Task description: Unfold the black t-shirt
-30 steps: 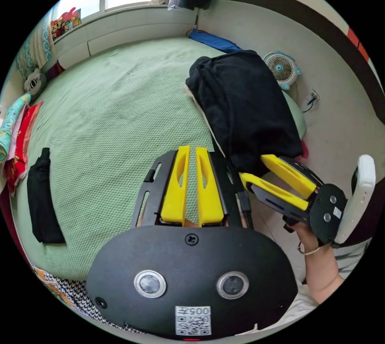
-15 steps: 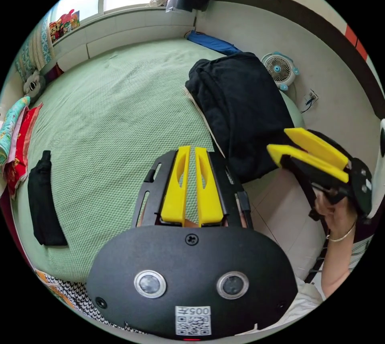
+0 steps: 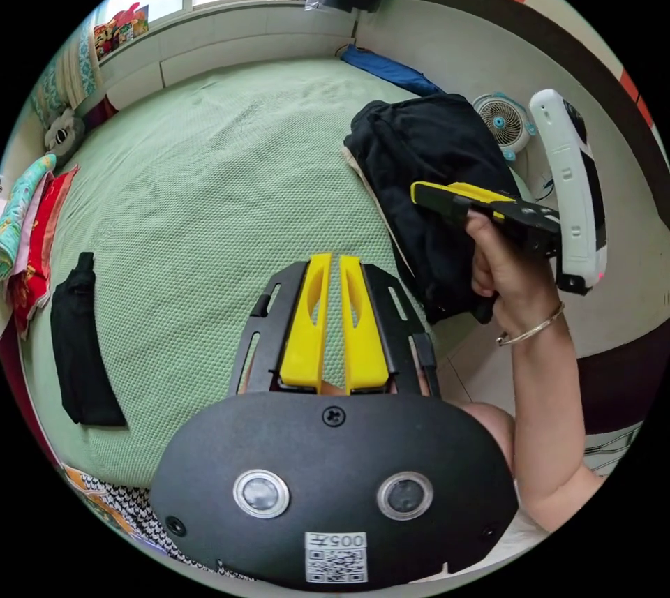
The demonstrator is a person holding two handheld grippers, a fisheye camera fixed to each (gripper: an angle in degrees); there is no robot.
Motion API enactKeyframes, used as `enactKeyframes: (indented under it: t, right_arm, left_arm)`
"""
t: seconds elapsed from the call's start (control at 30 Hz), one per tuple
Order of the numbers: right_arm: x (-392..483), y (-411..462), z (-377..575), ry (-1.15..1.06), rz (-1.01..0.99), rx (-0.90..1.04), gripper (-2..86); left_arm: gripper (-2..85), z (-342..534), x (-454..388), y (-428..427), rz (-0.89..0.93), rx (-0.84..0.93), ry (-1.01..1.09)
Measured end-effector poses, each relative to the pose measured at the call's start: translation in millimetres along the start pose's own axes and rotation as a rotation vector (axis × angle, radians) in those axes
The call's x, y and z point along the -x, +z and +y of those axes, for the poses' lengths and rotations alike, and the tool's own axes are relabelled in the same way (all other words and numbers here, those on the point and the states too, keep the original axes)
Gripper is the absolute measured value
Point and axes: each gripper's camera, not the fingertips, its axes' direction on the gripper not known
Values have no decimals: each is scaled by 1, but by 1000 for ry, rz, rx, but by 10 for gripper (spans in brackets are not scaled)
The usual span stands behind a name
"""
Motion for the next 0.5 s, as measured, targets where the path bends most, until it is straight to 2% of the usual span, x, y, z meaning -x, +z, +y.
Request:
enactKeyframes:
  t: [0.33, 0.5]
  right_arm:
    - [-27, 9, -25, 91, -132, 26, 39]
    - [-43, 9, -32, 102, -193, 4, 24]
  left_arm:
    - [40, -27, 13, 27, 42, 52, 11]
    - [32, -36, 13, 40, -76, 90, 50]
